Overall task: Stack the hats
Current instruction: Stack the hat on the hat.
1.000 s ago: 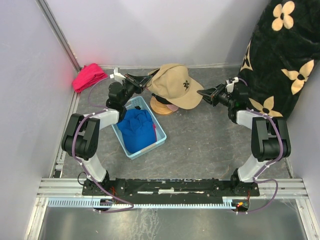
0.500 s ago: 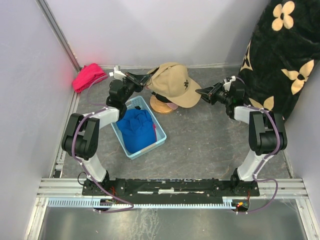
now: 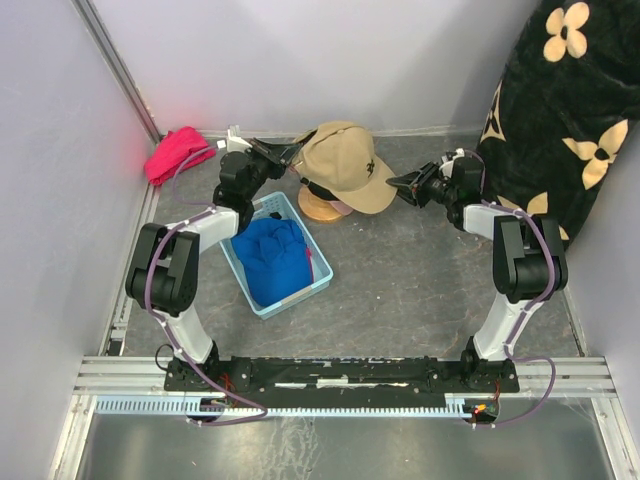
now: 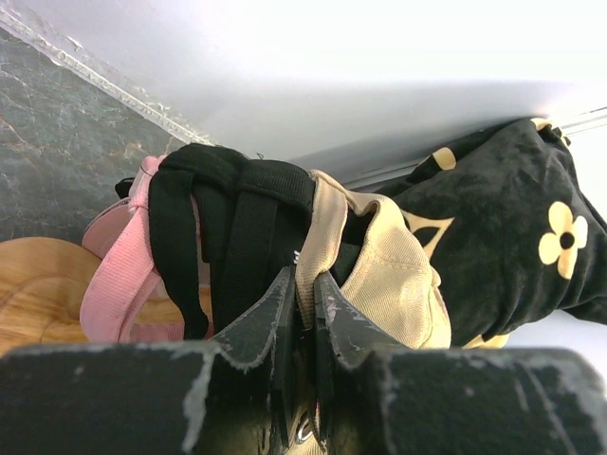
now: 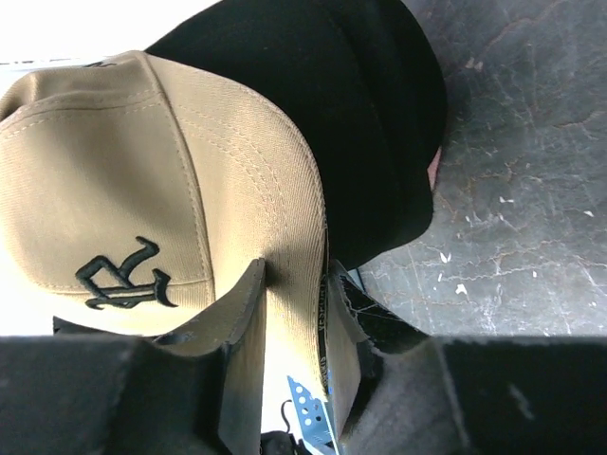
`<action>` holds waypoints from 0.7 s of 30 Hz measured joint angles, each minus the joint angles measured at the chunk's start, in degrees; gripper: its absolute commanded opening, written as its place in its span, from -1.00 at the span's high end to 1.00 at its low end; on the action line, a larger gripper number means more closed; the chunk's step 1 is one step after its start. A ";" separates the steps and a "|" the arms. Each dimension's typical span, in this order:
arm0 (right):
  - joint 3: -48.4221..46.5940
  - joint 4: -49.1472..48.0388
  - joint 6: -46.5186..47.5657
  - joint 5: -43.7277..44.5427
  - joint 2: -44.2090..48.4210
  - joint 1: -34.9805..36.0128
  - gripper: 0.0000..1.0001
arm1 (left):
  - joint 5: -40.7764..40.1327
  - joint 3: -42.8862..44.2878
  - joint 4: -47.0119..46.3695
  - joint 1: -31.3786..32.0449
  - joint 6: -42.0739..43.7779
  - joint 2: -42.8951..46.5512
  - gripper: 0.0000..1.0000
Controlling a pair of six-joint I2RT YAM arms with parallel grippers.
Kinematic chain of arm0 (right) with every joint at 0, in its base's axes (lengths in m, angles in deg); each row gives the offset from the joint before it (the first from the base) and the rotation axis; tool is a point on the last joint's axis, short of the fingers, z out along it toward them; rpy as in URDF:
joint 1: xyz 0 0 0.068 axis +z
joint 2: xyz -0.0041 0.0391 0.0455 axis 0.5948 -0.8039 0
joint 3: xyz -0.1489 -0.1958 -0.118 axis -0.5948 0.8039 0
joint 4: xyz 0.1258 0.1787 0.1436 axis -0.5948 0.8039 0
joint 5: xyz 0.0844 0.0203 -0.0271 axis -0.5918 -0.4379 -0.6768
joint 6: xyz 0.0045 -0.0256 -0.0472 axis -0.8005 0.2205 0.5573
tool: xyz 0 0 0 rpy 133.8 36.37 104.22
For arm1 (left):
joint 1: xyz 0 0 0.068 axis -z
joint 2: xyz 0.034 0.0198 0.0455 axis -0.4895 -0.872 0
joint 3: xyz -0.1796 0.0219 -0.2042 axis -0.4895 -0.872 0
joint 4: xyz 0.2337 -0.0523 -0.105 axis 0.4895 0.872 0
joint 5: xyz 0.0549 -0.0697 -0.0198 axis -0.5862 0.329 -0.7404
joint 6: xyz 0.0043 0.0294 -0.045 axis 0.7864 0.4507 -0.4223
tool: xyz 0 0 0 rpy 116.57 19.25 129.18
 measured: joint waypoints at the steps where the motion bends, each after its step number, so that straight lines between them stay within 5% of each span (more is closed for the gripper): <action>1: -0.09 0.74 0.61 0.42 -0.09 0.11 0.22 | 0.02 0.28 0.13 -0.04 0.02 -0.20 0.93; 14: 0.02 16.63 10.62 11.47 0.13 -0.09 -0.09 | 0.55 1.66 1.05 -0.96 -0.02 -1.29 0.63; 21: 7.58 7.96 6.78 11.89 5.66 -0.09 -0.17 | 0.74 1.66 1.20 -1.07 -0.02 -1.29 0.51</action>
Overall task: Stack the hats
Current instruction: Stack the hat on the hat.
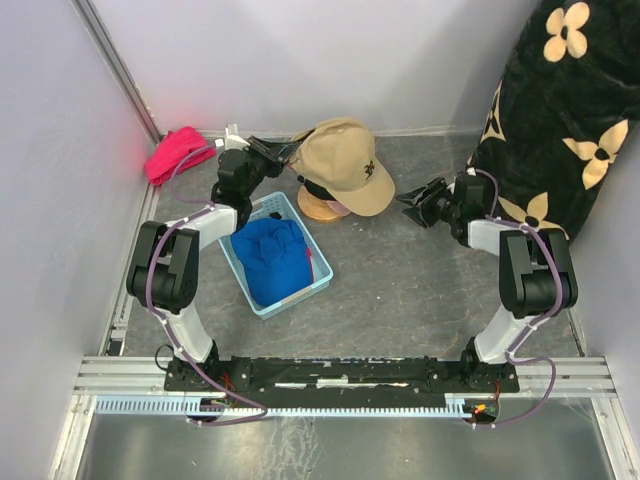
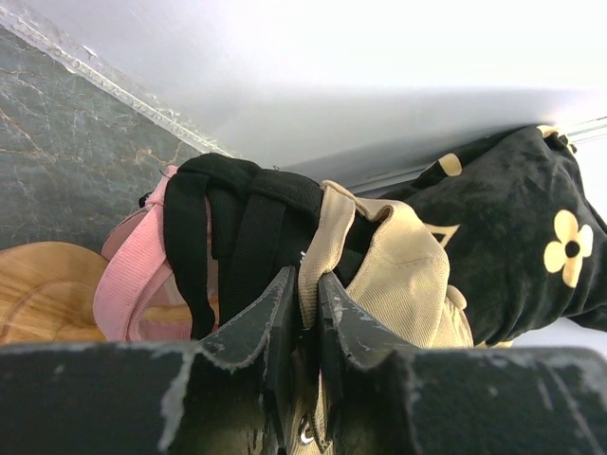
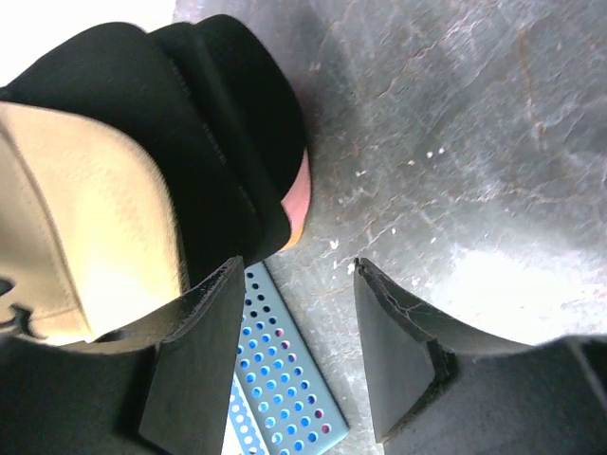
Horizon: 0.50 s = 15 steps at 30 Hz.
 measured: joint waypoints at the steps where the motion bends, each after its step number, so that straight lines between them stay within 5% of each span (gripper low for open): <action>1: 1.51 -1.73 -0.92 0.07 1.05 0.02 -0.18 | 0.24 0.00 -0.02 -0.09 0.00 0.00 0.50; 8: 9.73 -13.81 -9.05 0.94 8.57 0.17 -0.23 | 1.44 -0.22 0.37 -0.74 -0.02 0.00 0.47; 15: 11.21 -25.83 -17.25 1.01 5.68 3.39 -0.23 | 2.40 -1.55 0.61 -0.92 -0.13 -0.22 0.45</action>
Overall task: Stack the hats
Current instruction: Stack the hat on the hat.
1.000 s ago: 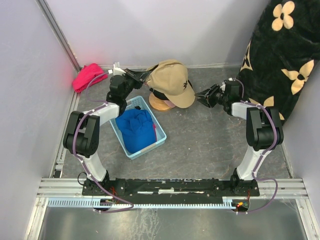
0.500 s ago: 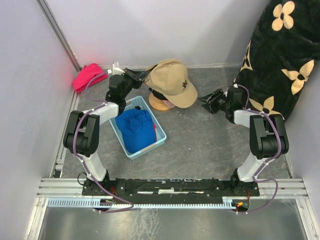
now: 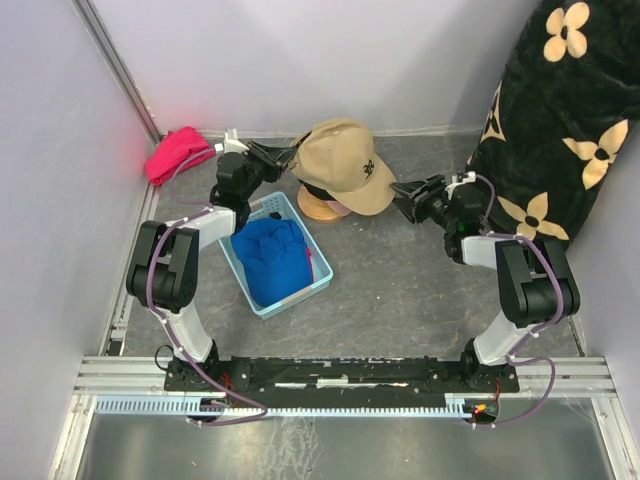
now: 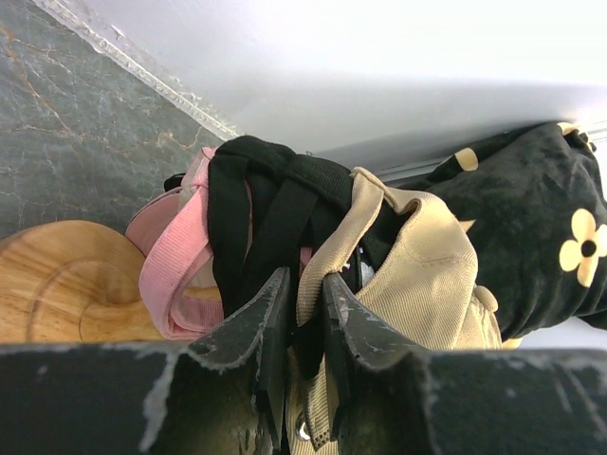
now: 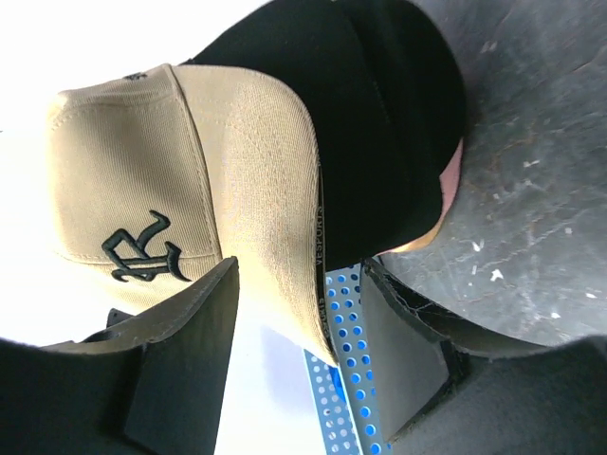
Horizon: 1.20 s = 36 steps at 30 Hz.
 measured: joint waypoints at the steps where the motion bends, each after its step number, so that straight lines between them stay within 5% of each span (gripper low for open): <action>1: -0.20 -0.92 -0.55 0.00 -0.76 0.63 -0.23 | 0.02 -0.02 0.00 0.00 0.00 0.00 0.45; 7: -1.14 -6.54 -3.91 0.07 -4.68 3.69 -0.16 | 0.22 -0.02 -0.02 -0.04 0.00 0.00 0.43; 12: -2.27 -8.02 -4.57 0.48 -5.33 3.82 0.35 | 0.63 -0.17 -0.09 -0.35 0.00 0.00 0.35; 17: -4.07 -10.27 -4.72 0.11 -7.15 3.43 0.55 | 1.62 -1.79 -1.11 -1.55 -1.40 0.00 0.16; 24: -6.05 -12.63 -5.05 -1.18 -9.38 3.39 0.57 | 1.95 -2.93 -0.63 -3.34 -1.84 0.00 -0.04; 36: -8.72 -9.11 -2.93 -2.99 -9.29 3.21 0.57 | 1.95 -3.10 -0.87 -4.00 -1.81 0.00 -0.11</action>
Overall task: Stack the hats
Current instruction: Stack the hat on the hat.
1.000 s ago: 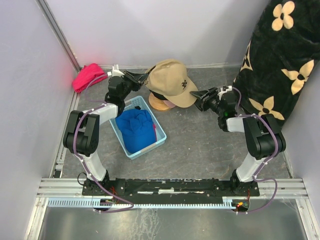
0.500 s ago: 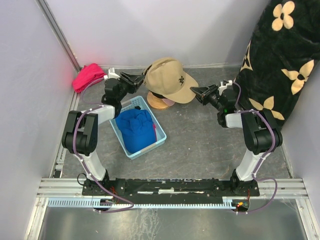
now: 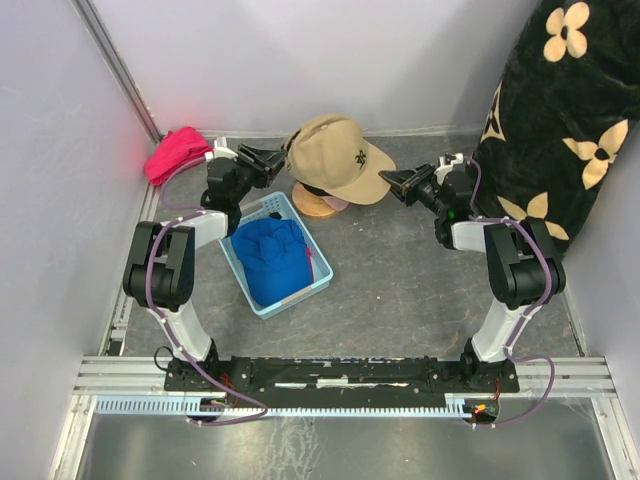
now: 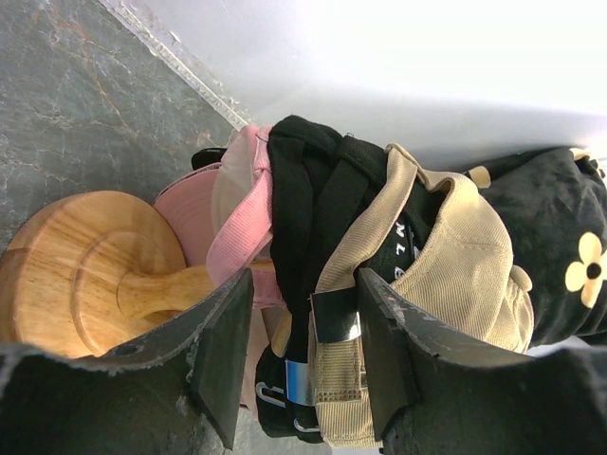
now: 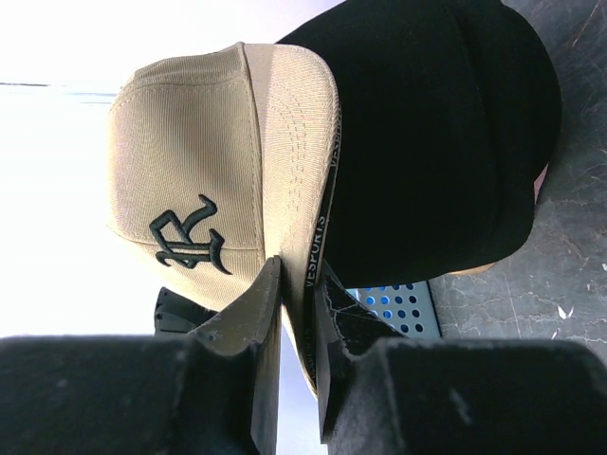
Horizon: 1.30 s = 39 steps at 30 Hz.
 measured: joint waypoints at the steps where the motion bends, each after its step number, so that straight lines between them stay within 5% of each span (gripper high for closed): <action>1: -0.33 0.74 0.46 -0.11 0.17 0.00 0.57 | 0.00 0.00 0.02 -0.02 0.02 0.00 -0.11; 22: -7.52 10.34 4.61 -6.99 1.64 -2.14 0.54 | 2.47 0.35 1.44 -0.15 4.57 5.07 -0.16; 39: -8.87 11.02 4.72 -9.44 0.72 -2.40 0.54 | -1.20 18.27 21.38 -0.09 21.22 1.49 -0.17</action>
